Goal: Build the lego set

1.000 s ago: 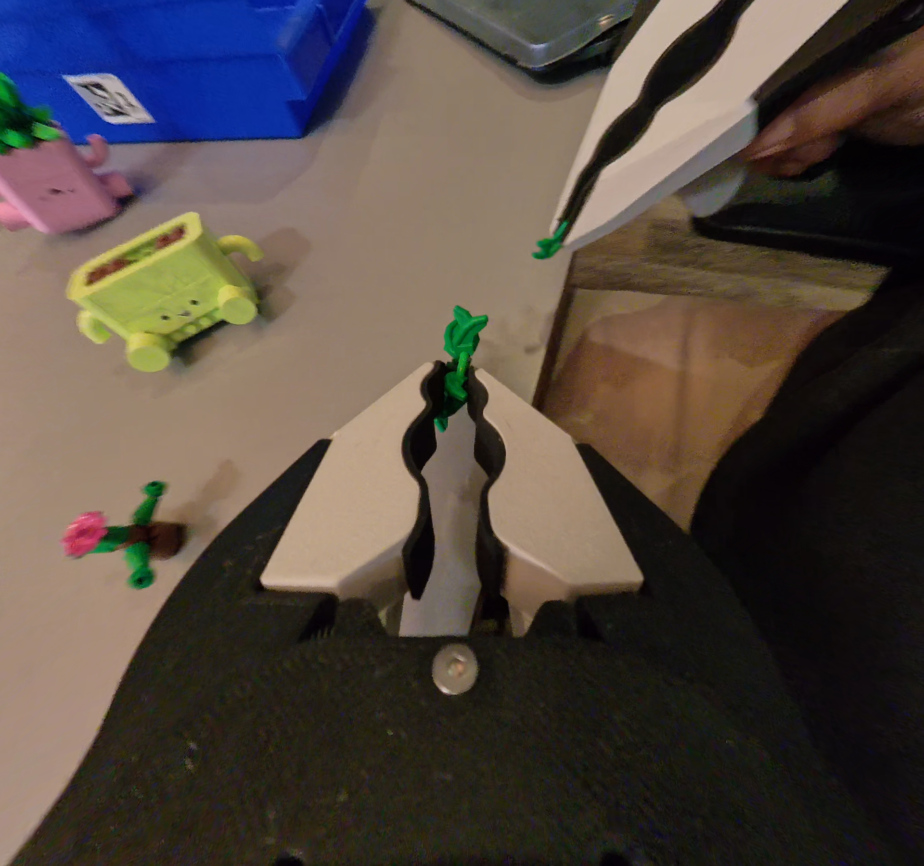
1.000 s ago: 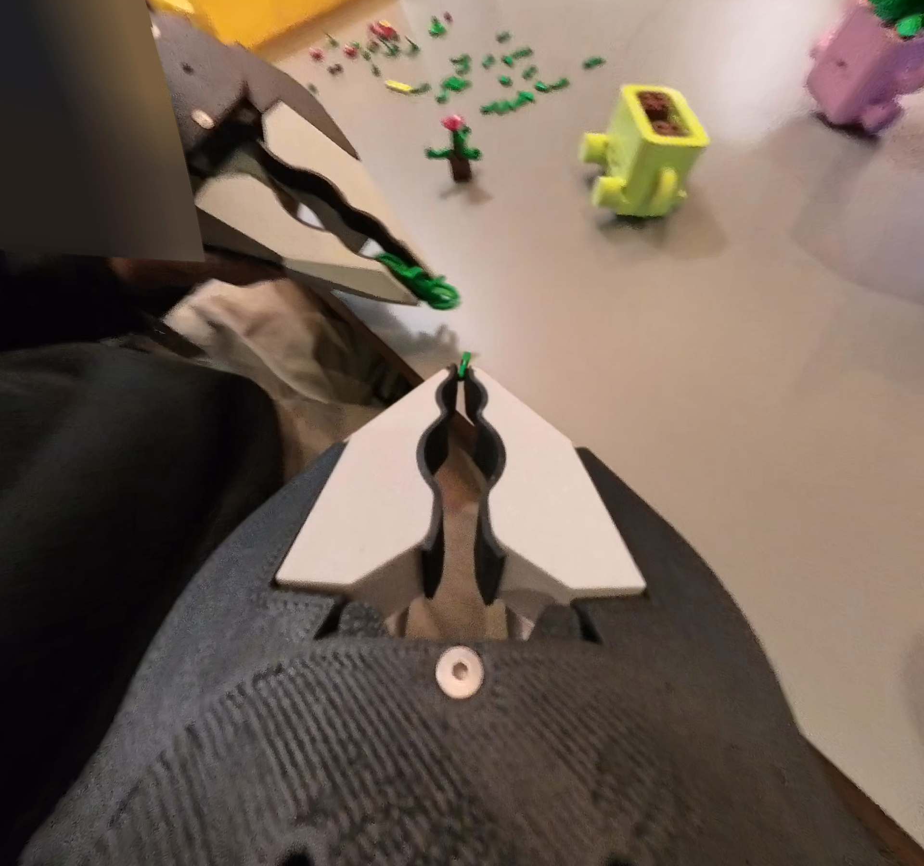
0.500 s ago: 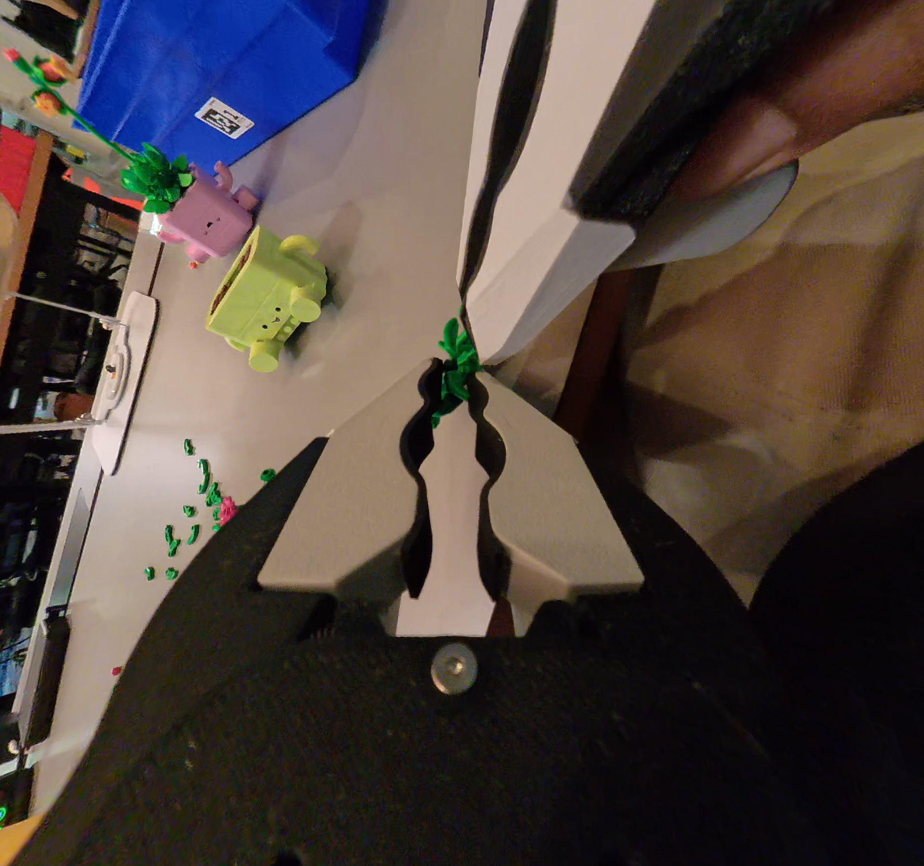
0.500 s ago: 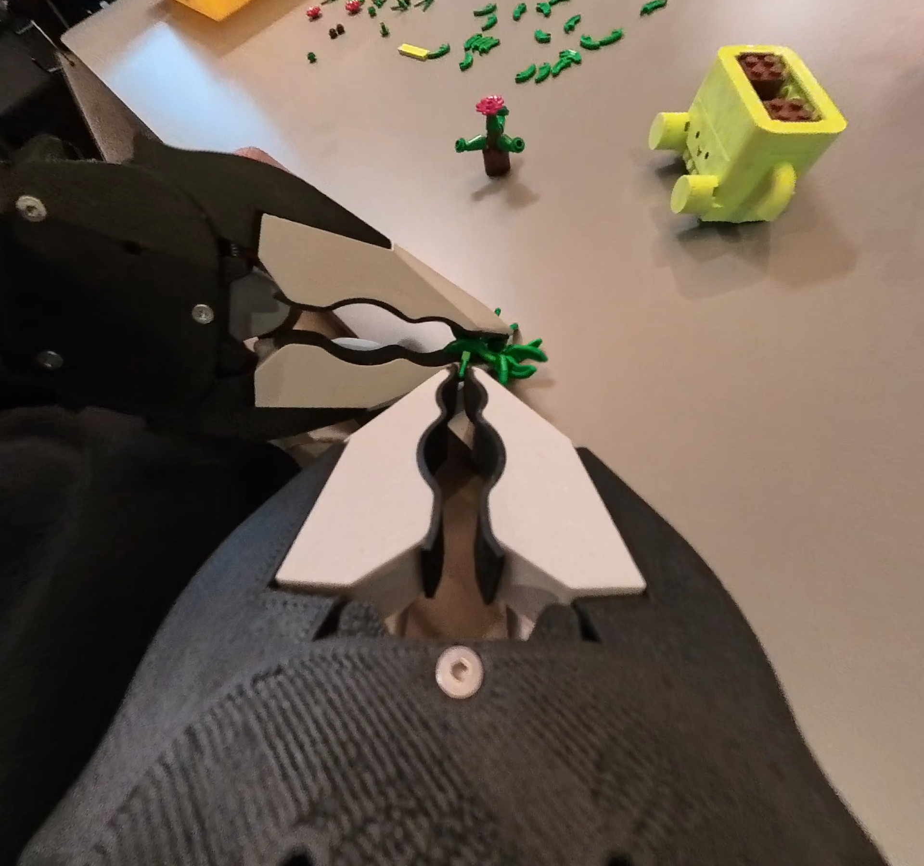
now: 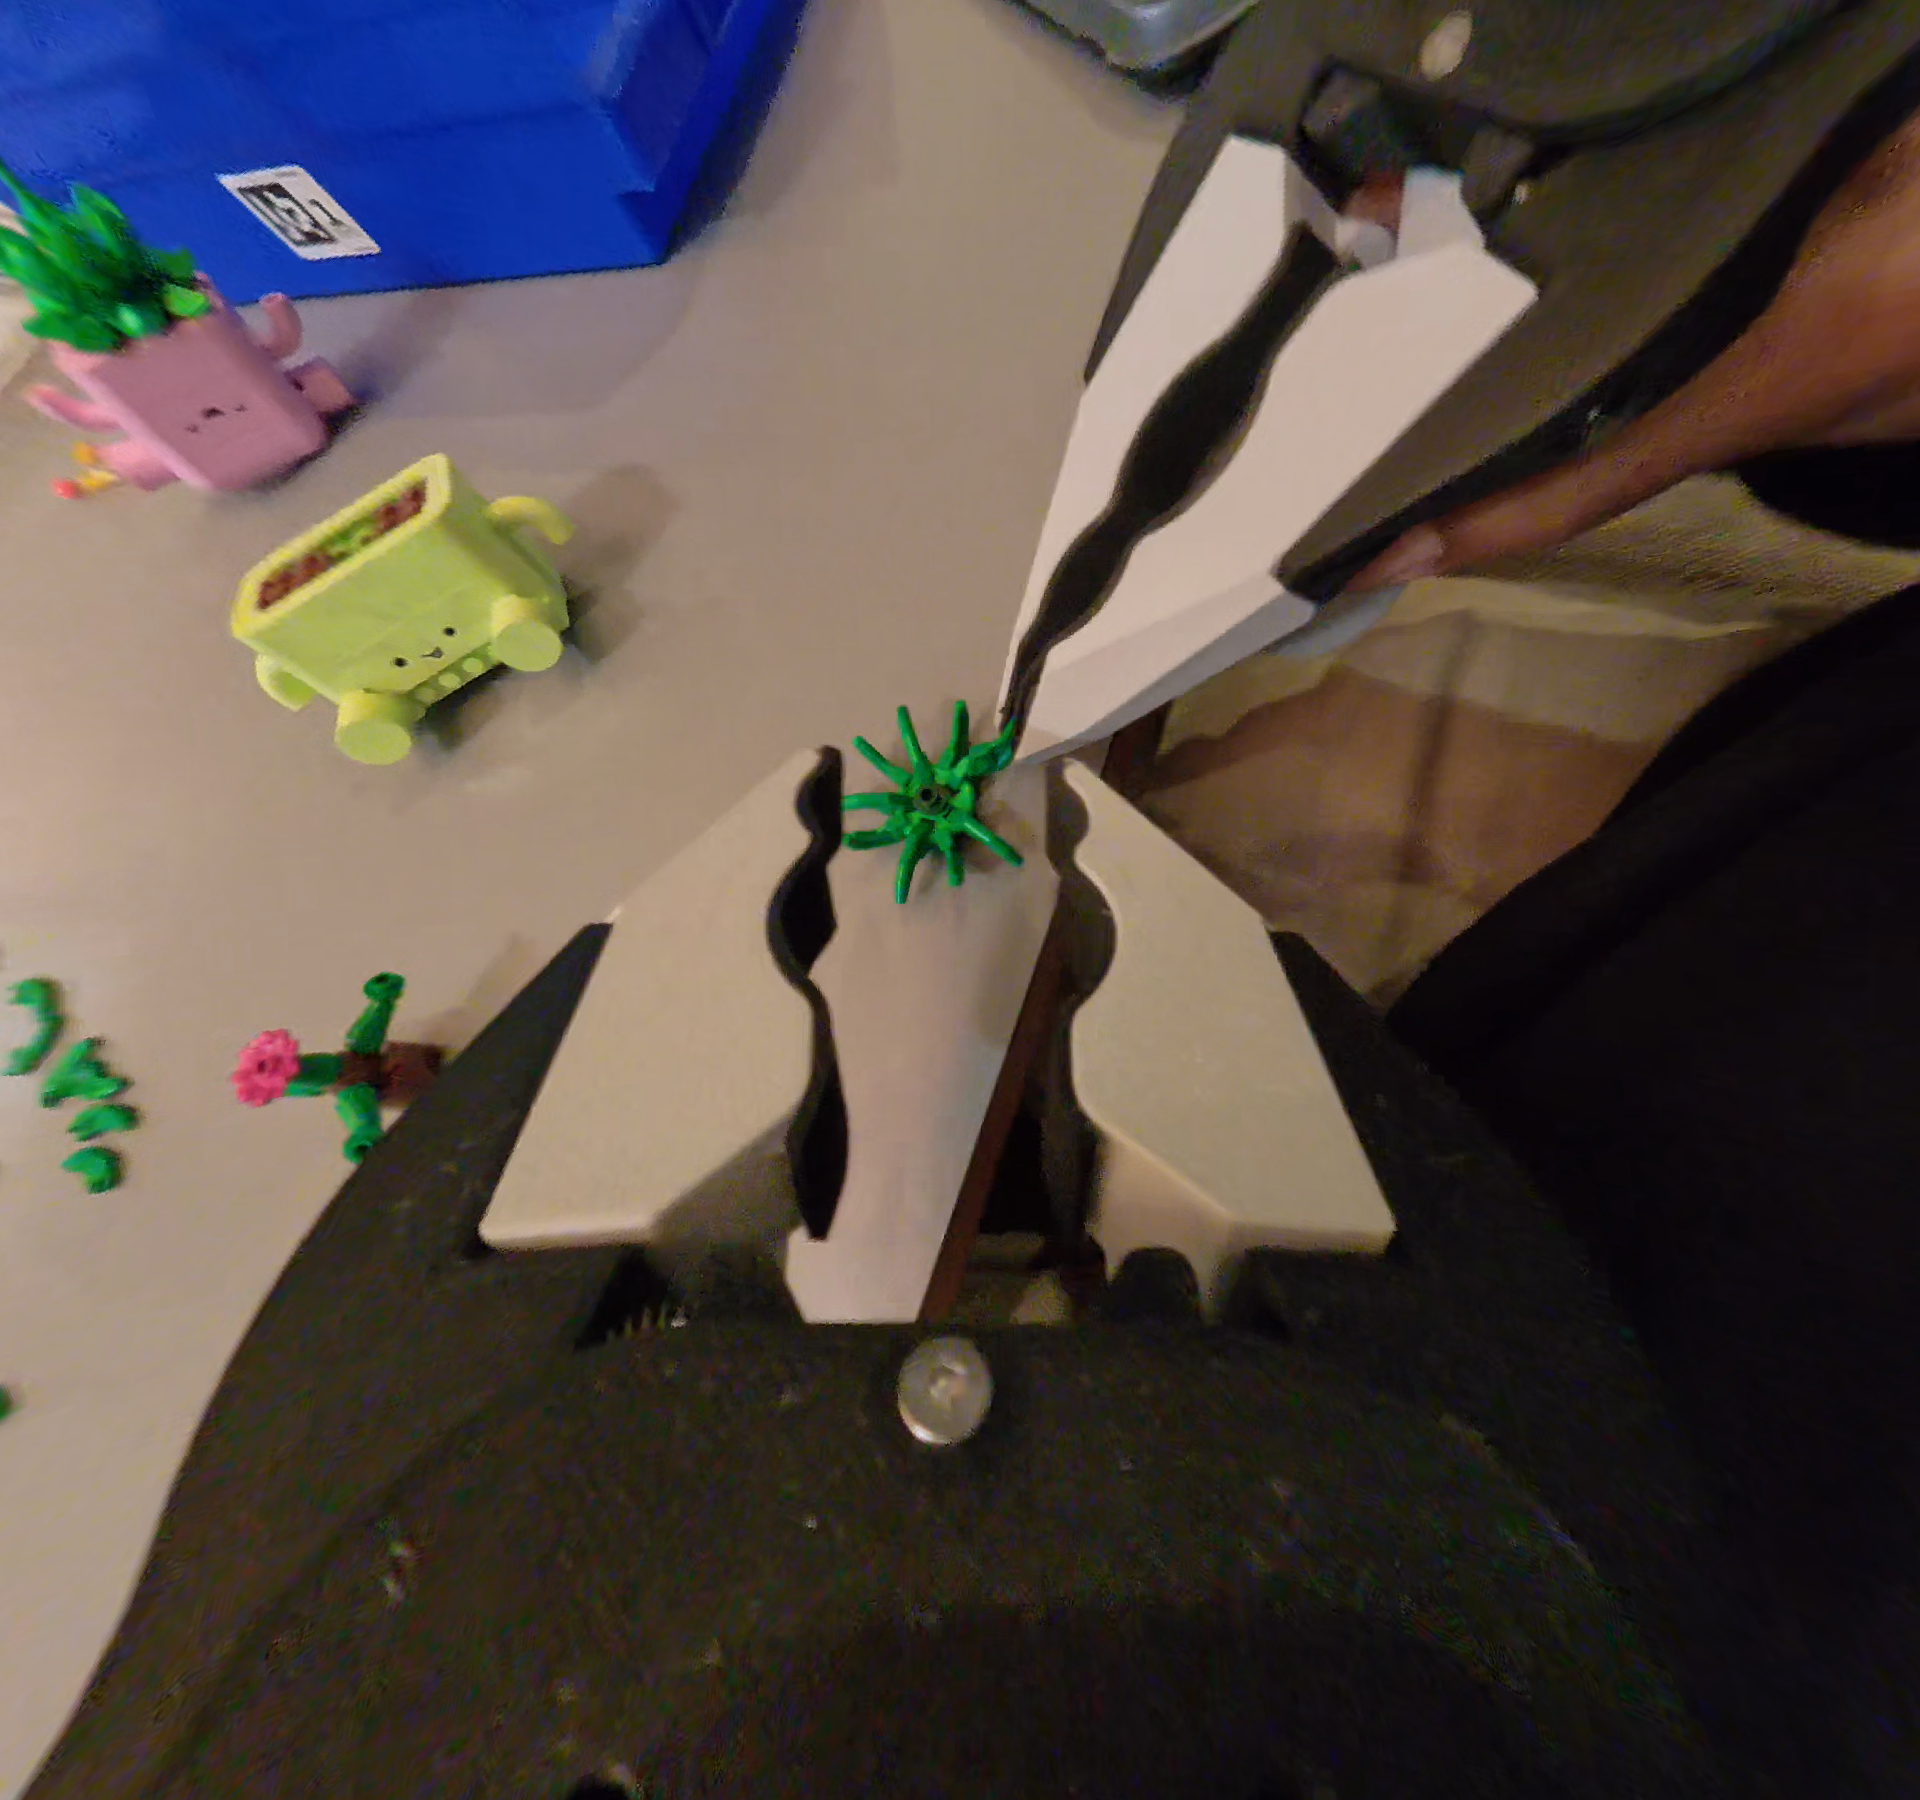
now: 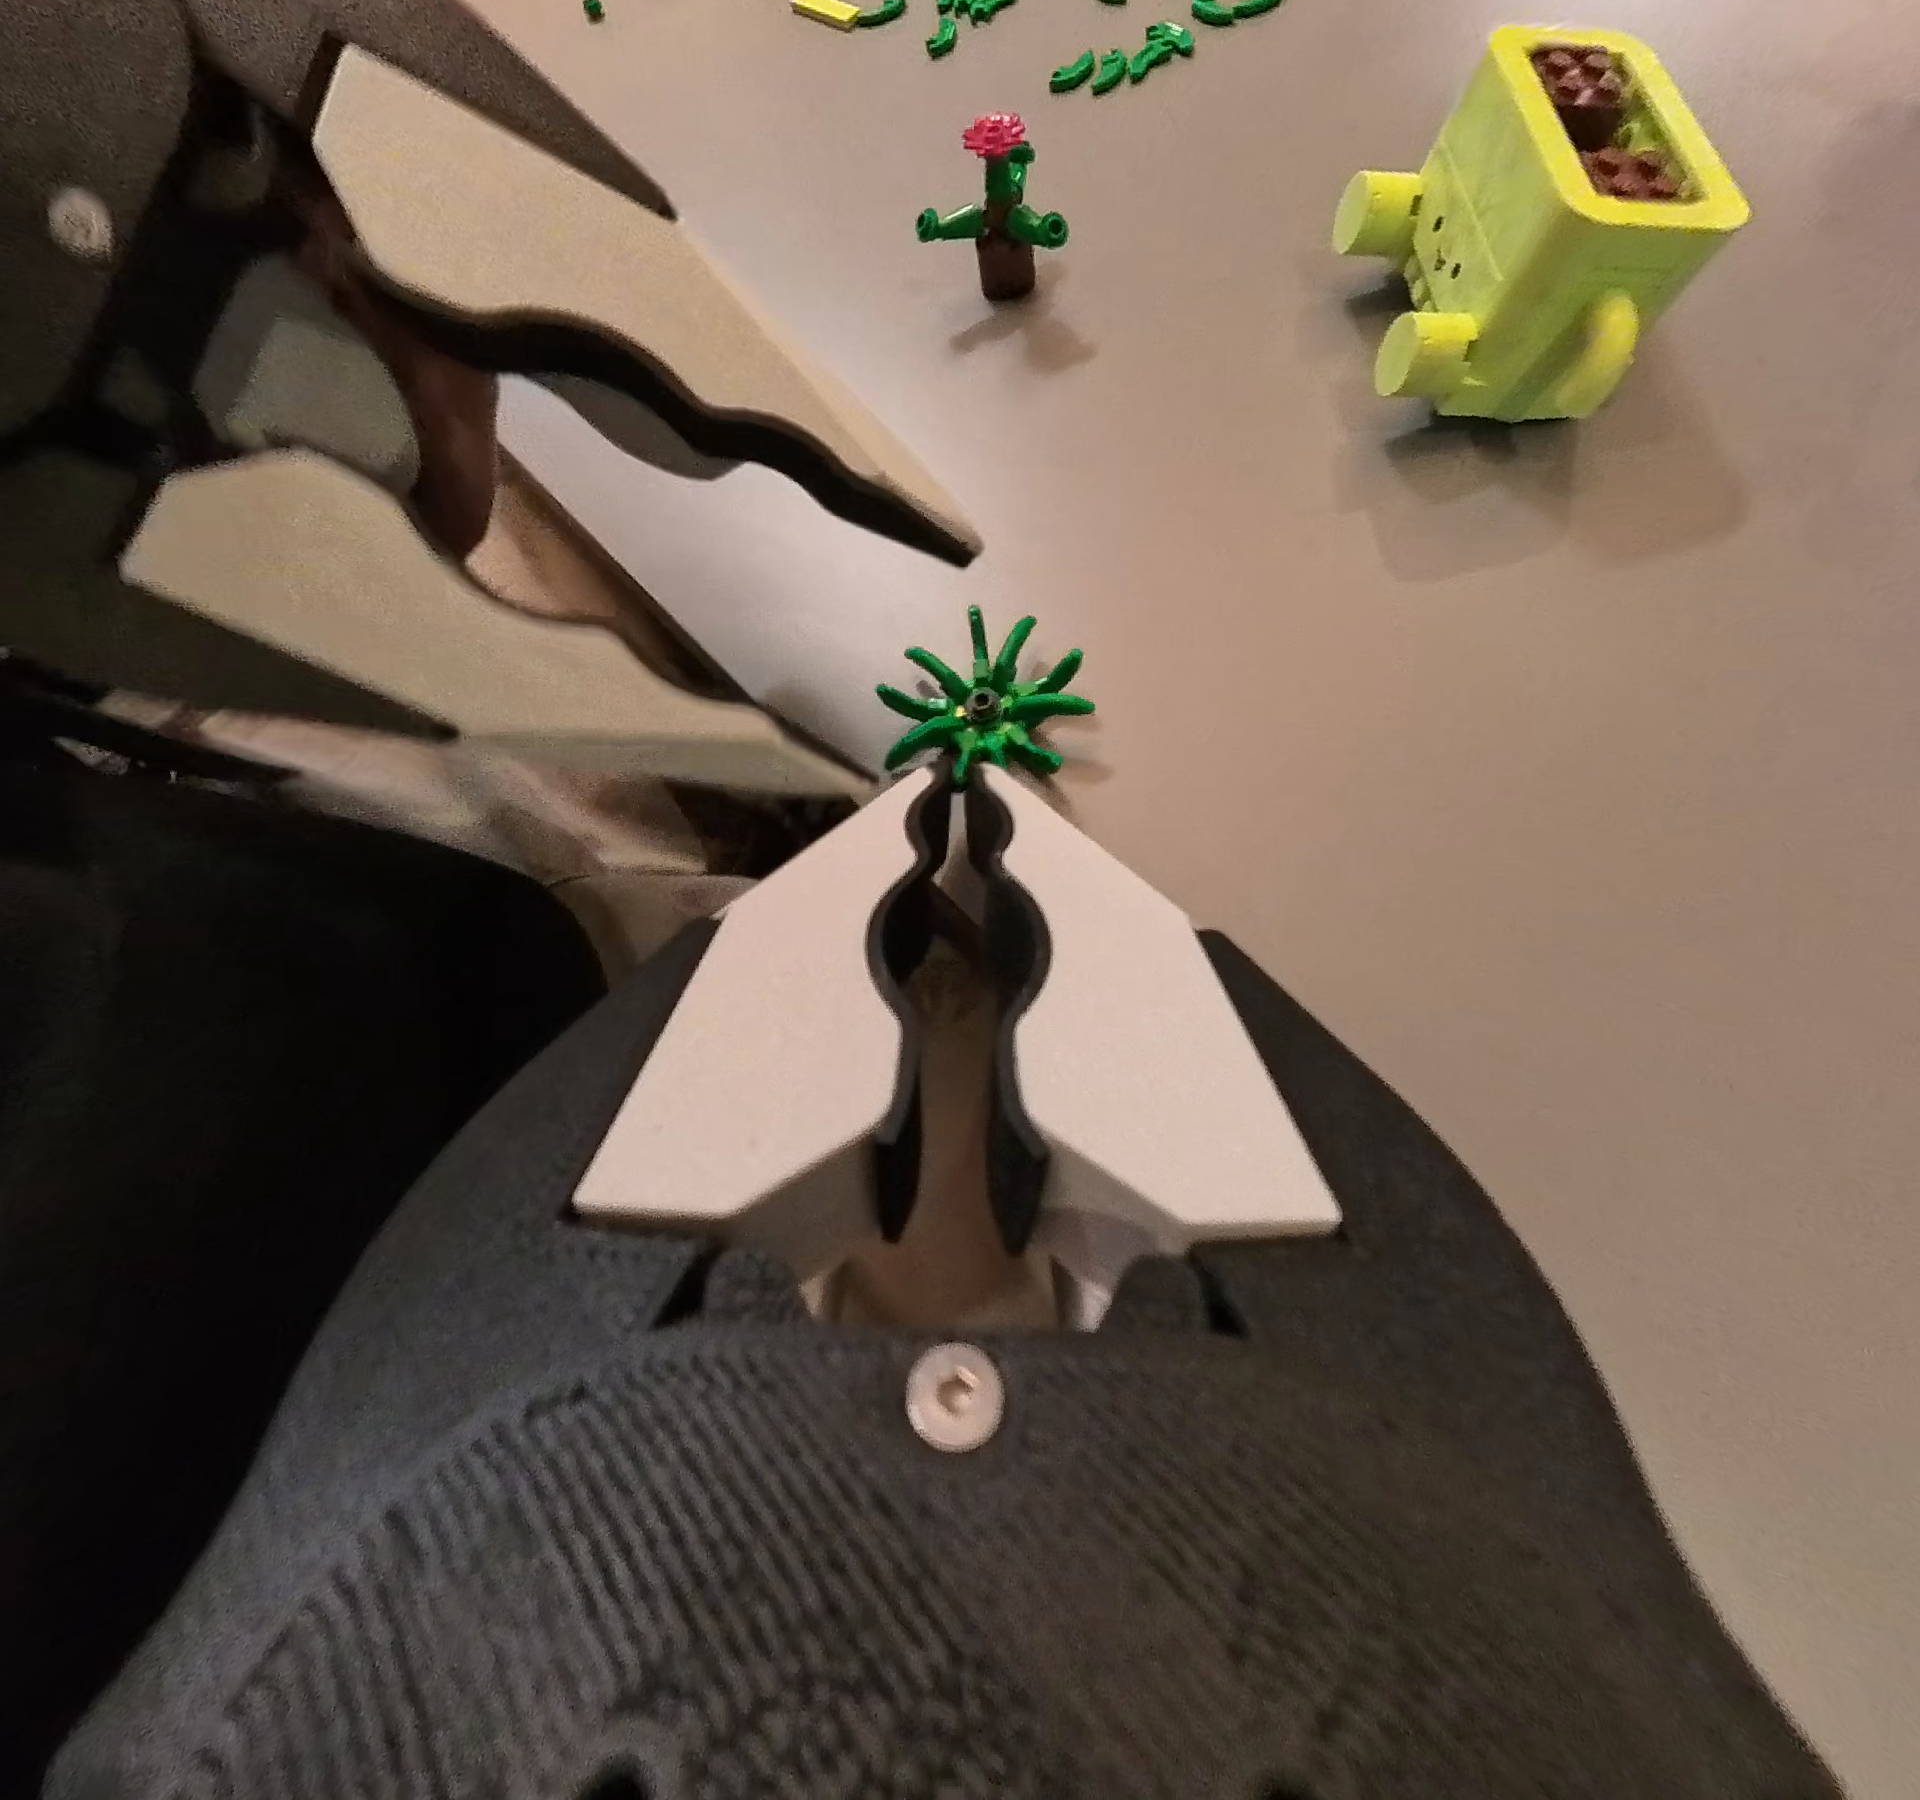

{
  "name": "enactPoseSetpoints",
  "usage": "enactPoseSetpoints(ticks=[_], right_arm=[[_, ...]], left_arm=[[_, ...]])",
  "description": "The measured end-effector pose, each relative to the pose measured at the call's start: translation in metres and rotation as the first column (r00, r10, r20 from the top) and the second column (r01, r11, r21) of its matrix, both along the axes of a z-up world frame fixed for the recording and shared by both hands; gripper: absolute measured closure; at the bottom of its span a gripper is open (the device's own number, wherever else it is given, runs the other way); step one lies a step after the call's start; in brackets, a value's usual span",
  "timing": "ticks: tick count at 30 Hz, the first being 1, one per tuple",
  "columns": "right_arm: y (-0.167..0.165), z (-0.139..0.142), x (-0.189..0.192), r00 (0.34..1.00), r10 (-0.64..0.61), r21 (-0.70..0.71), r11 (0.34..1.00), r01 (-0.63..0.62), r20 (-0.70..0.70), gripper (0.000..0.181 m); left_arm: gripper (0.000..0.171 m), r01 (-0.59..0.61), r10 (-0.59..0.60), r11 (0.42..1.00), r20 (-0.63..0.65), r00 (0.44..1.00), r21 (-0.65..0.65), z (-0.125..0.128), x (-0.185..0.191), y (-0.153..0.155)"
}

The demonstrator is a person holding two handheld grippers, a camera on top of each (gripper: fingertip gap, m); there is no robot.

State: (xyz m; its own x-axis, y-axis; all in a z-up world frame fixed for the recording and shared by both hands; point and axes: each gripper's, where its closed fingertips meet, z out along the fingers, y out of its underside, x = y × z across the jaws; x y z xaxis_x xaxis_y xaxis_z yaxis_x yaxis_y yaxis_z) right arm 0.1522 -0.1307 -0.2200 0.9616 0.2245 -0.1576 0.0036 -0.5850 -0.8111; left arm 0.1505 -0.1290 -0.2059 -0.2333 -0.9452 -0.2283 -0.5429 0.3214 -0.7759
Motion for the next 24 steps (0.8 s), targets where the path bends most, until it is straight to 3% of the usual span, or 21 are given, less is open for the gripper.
enactPoseSetpoints(ticks=[4,9,15,24], right_arm=[[0.0,-0.007,-0.002,1.0,0.007,-0.027,1.0,-0.006,0.024,0.18],[0.0,-0.011,-0.003,0.999,0.0,-0.051,0.999,0.002,0.035,0.181],[0.001,-0.013,-0.002,0.998,-0.003,-0.067,0.998,0.007,0.058,0.181],[0.002,-0.013,0.0,0.994,-0.009,-0.06,0.998,0.015,0.104,0.181]], left_arm=[[0.165,0.016,-0.035,0.967,-0.07,0.997,-0.254,0.003,-0.001,0.008],[0.171,0.064,-0.147,0.913,-0.177,0.973,-0.403,0.001,0.006,0.009],[0.171,0.031,-0.188,0.924,-0.381,0.905,-0.381,-0.023,0.006,0.011],[0.171,0.008,-0.191,0.909,-0.4,0.896,-0.418,-0.02,0.005,0.008]])
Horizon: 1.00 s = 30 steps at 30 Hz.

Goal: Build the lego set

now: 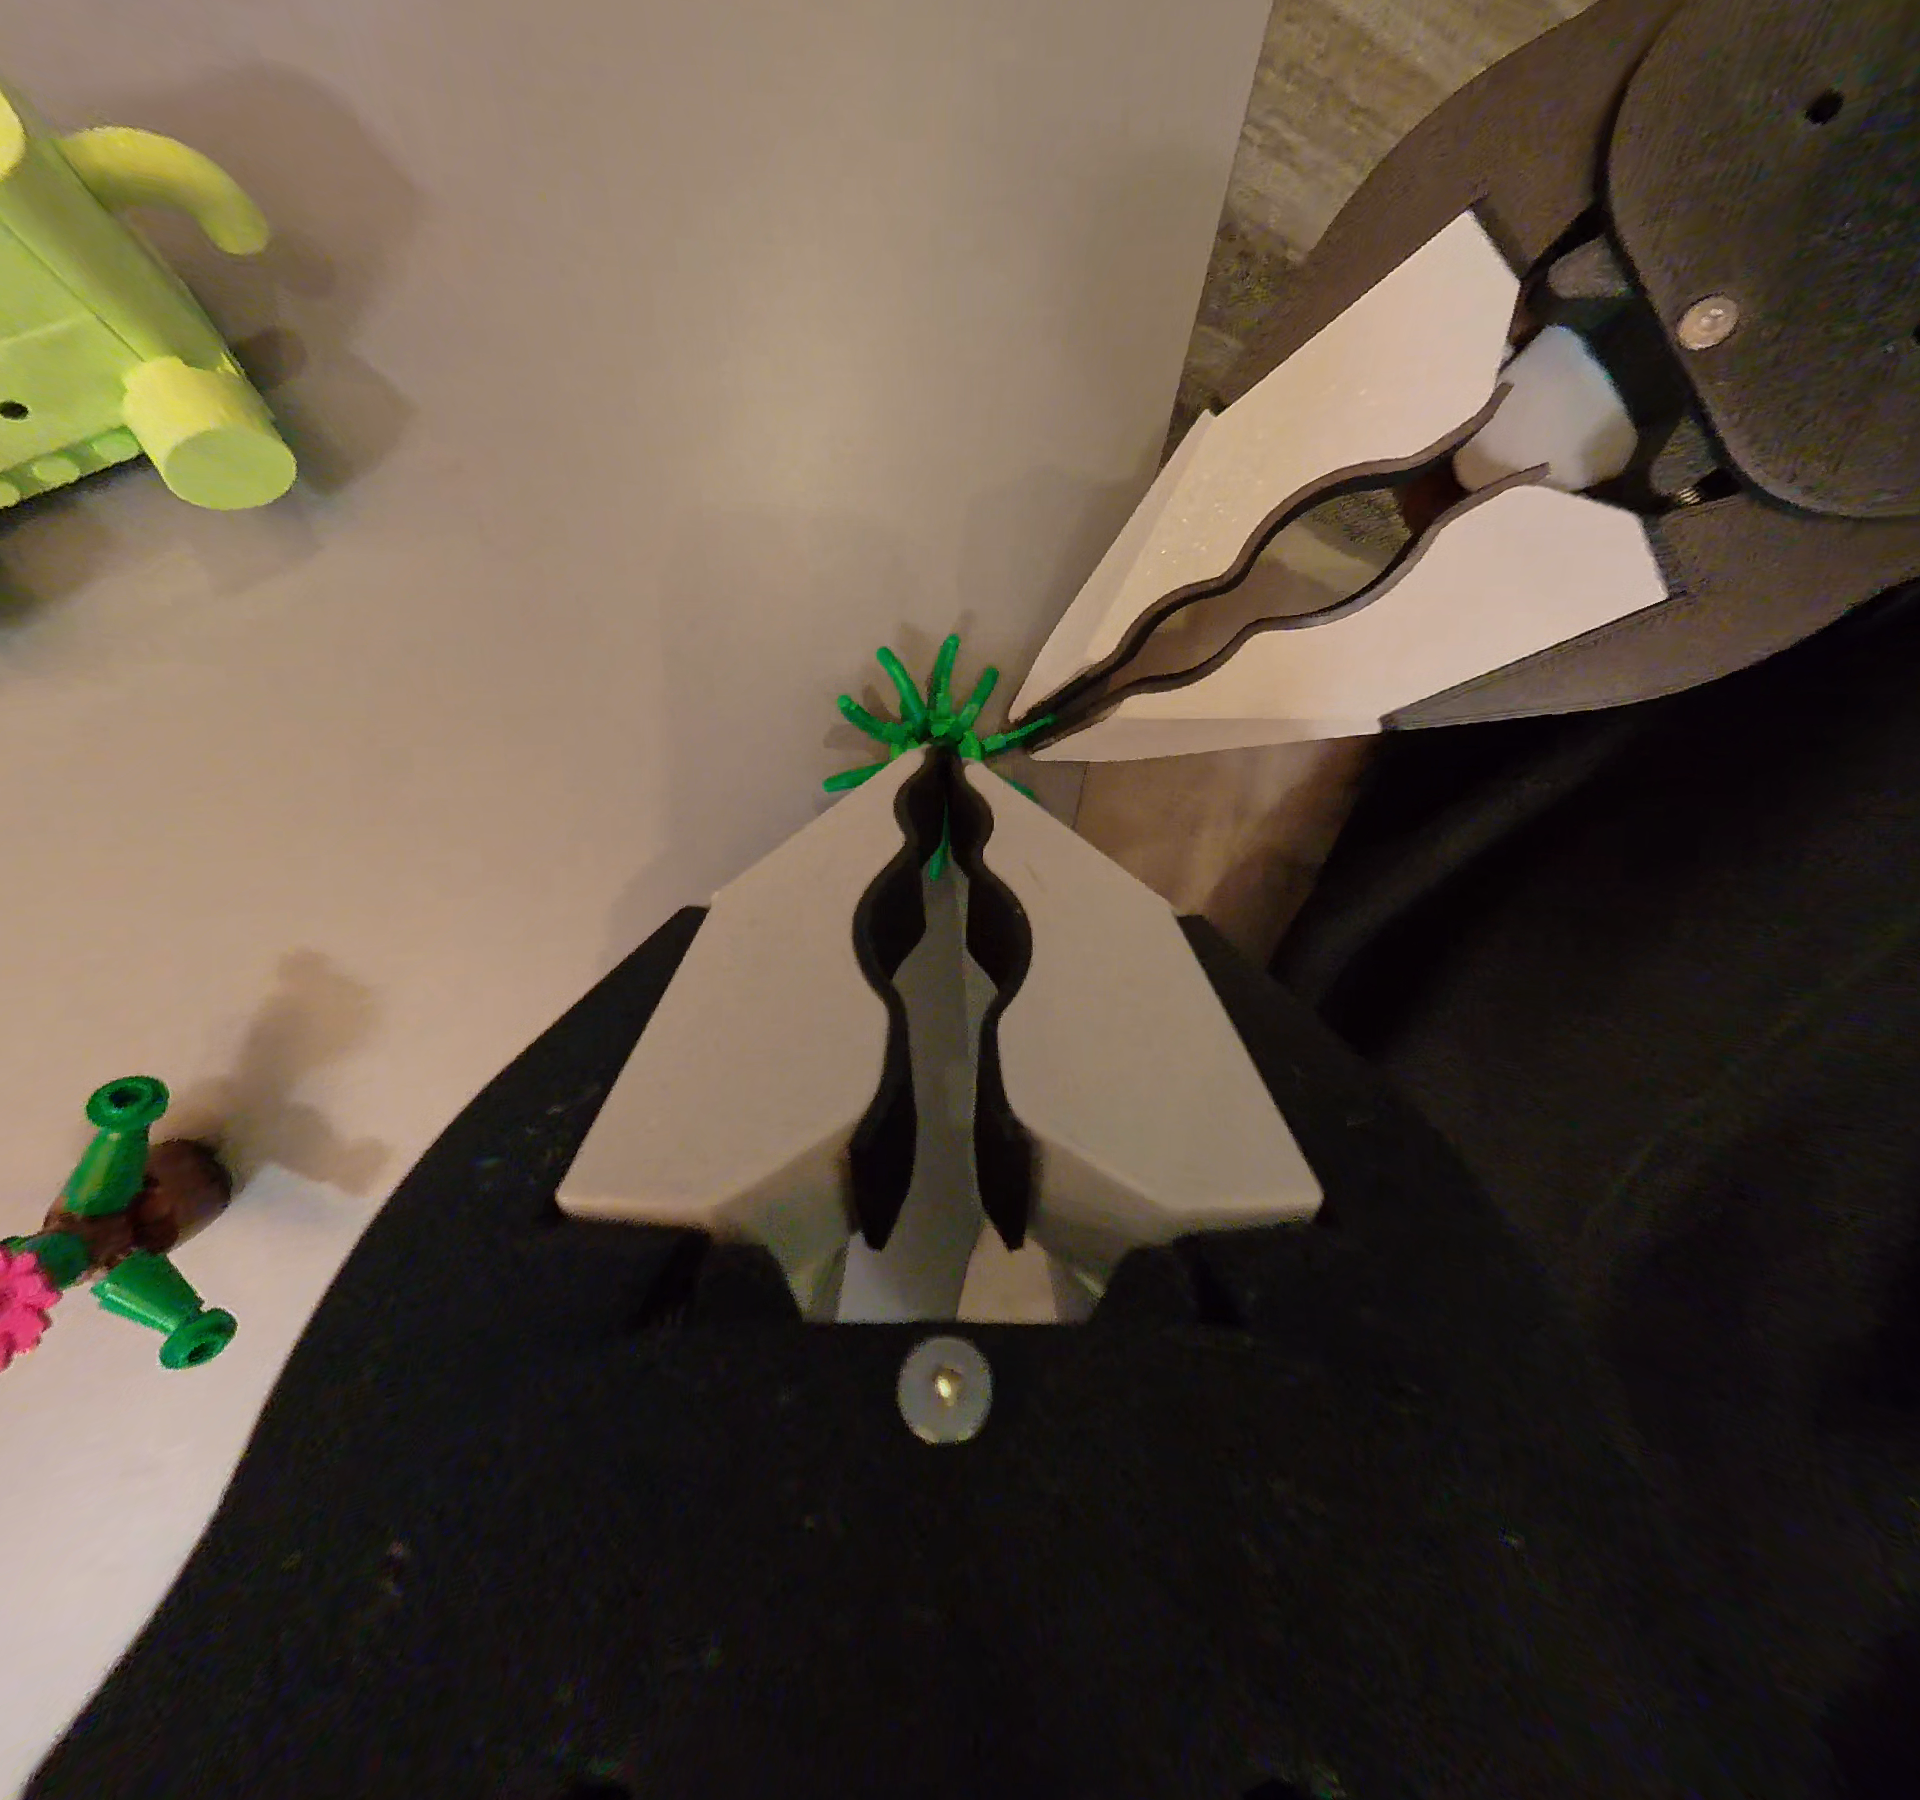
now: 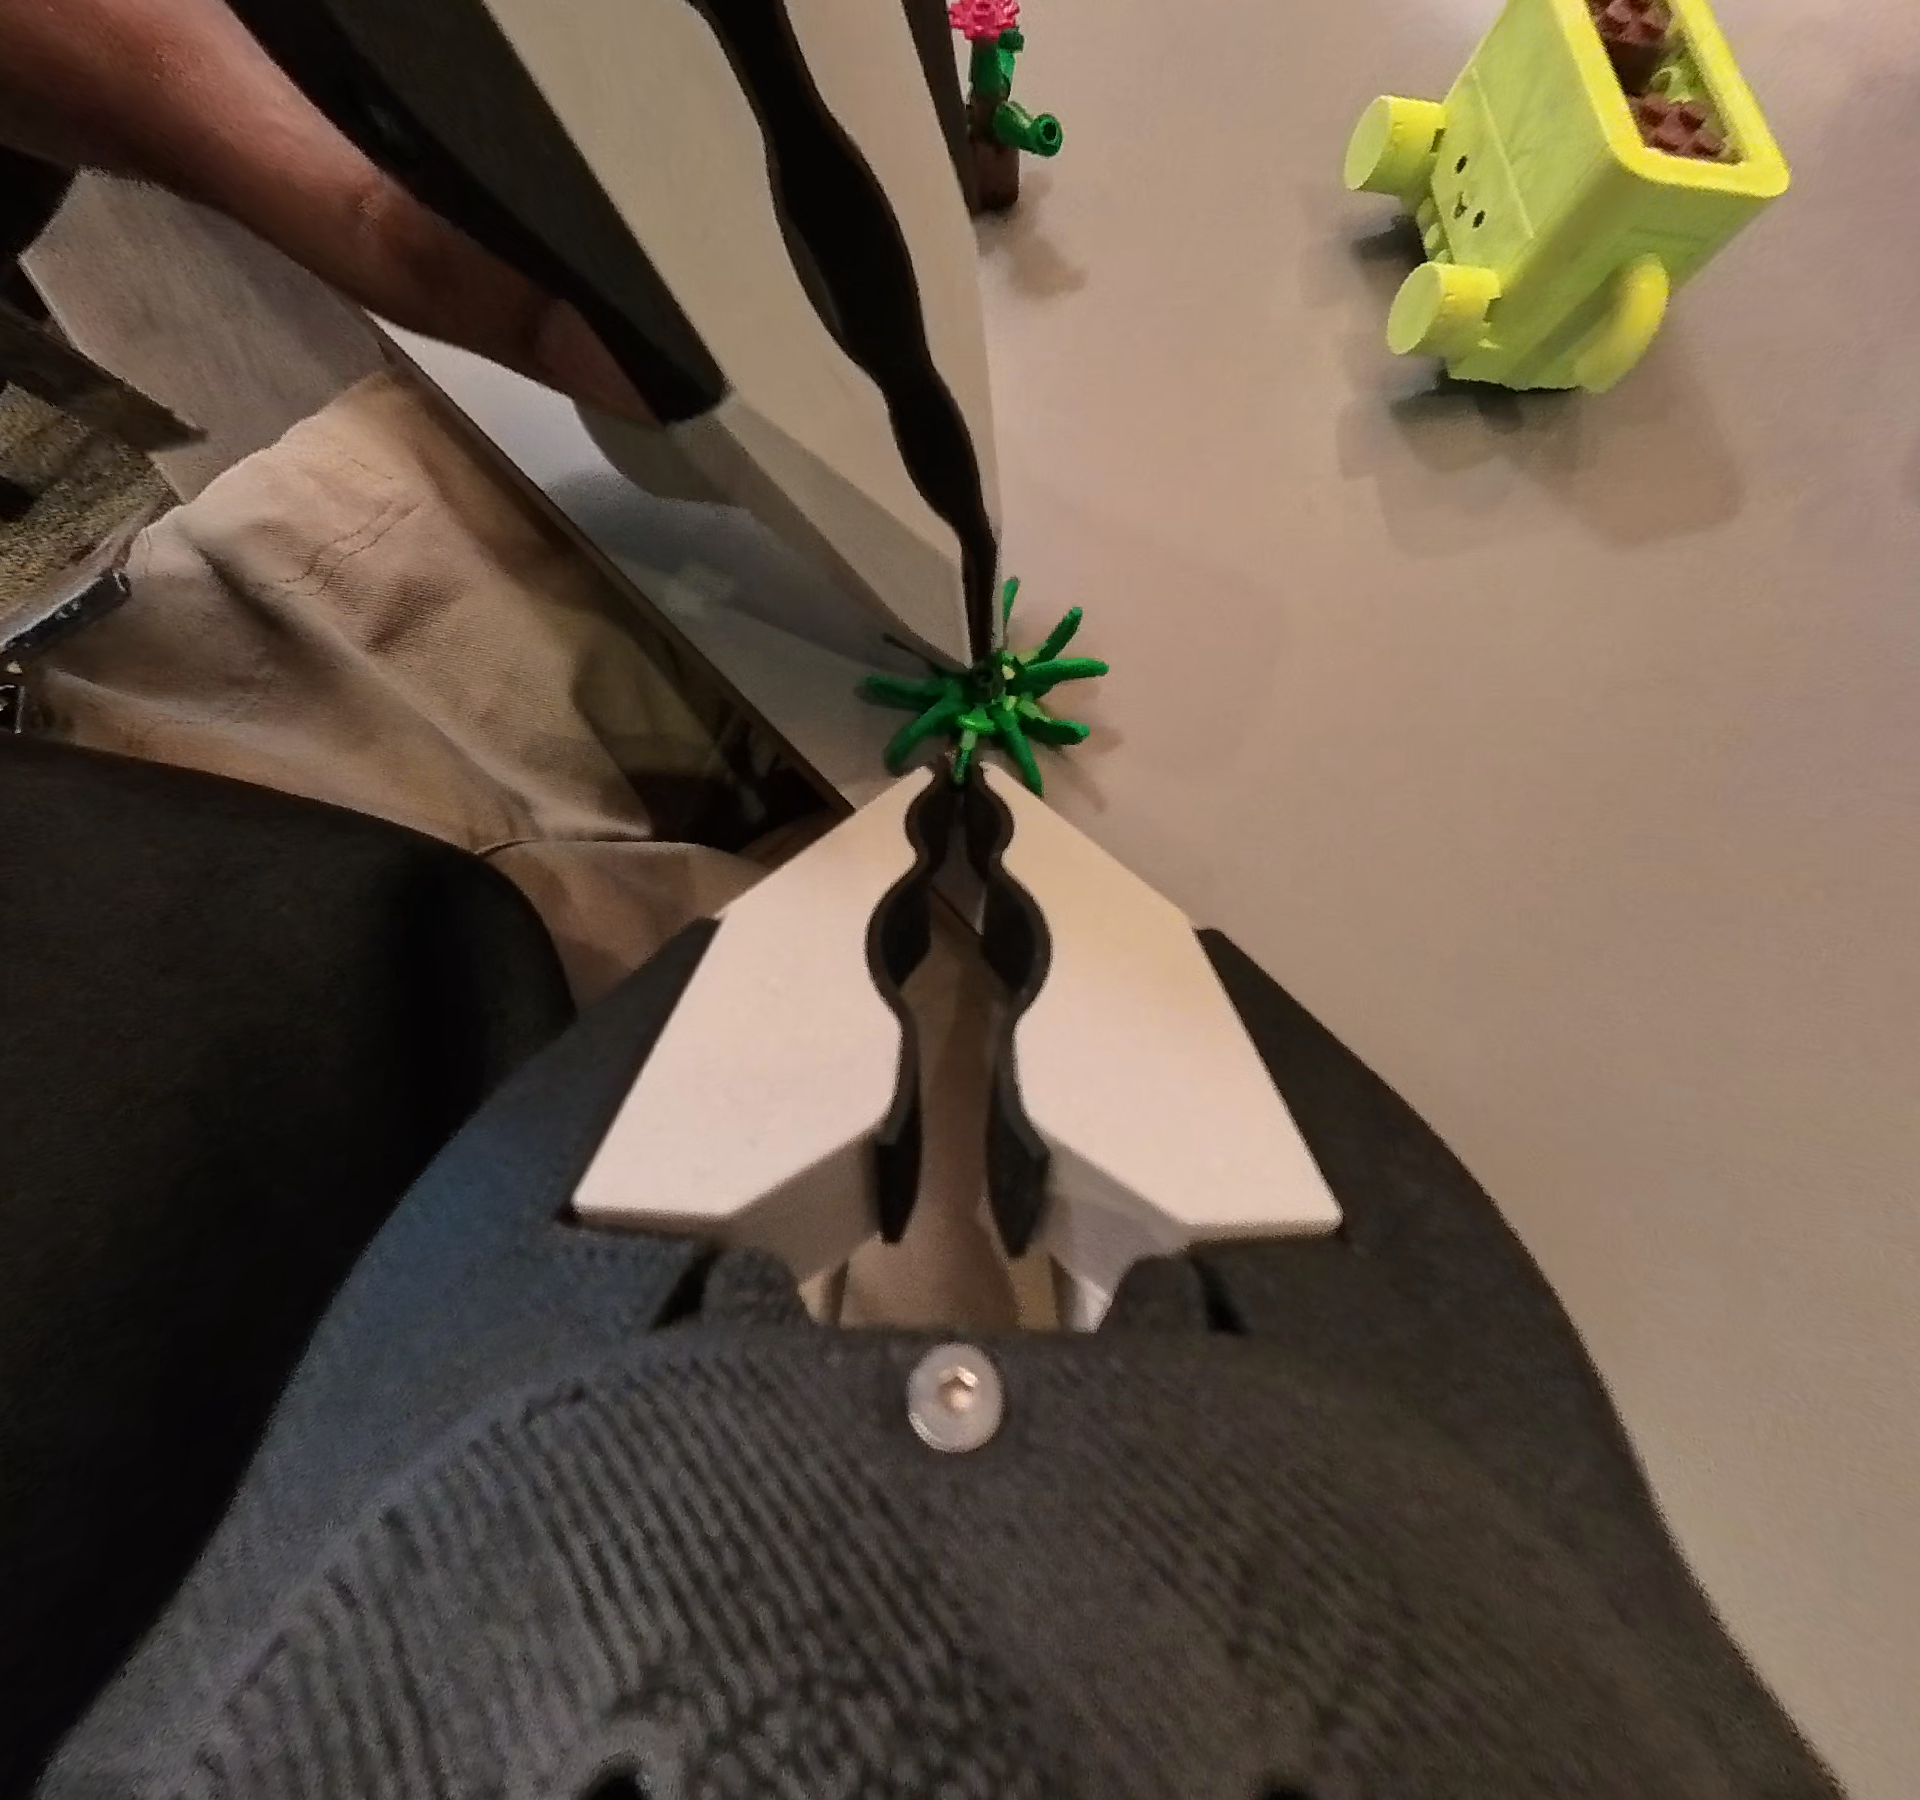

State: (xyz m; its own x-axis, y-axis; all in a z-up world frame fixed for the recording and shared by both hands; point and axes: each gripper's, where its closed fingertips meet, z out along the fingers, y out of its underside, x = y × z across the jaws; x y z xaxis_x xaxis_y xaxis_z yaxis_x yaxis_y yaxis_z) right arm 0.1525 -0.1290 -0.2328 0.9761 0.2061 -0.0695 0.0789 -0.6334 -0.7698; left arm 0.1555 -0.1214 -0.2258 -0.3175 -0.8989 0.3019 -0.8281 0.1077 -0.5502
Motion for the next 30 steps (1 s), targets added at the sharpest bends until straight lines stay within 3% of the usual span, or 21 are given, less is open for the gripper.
enactPoseSetpoints(ticks=[4,9,13,30], right_arm=[[-0.002,0.0,0.004,0.999,0.003,-0.007,1.0,-0.003,0.042,0.18],[-0.001,0.0,0.003,0.999,0.008,-0.005,1.0,-0.007,0.041,0.18],[-0.001,0.0,0.003,0.999,0.011,-0.006,1.0,-0.011,0.05,0.181],[0.002,0.0,0.004,0.996,0.028,0.04,0.999,-0.031,0.08,0.181]], left_arm=[[0.171,0.007,-0.007,1.0,0.024,1.0,-0.022,0.007,0.003,0.001],[0.16,0.064,-0.064,0.996,-0.004,0.998,0.058,-0.002,0.003,-0.001],[0.166,0.075,-0.076,0.987,0.002,0.997,0.142,-0.005,0.004,0.001],[0.168,0.03,-0.026,0.997,-0.052,0.998,0.07,-0.007,0.004,-0.001]])
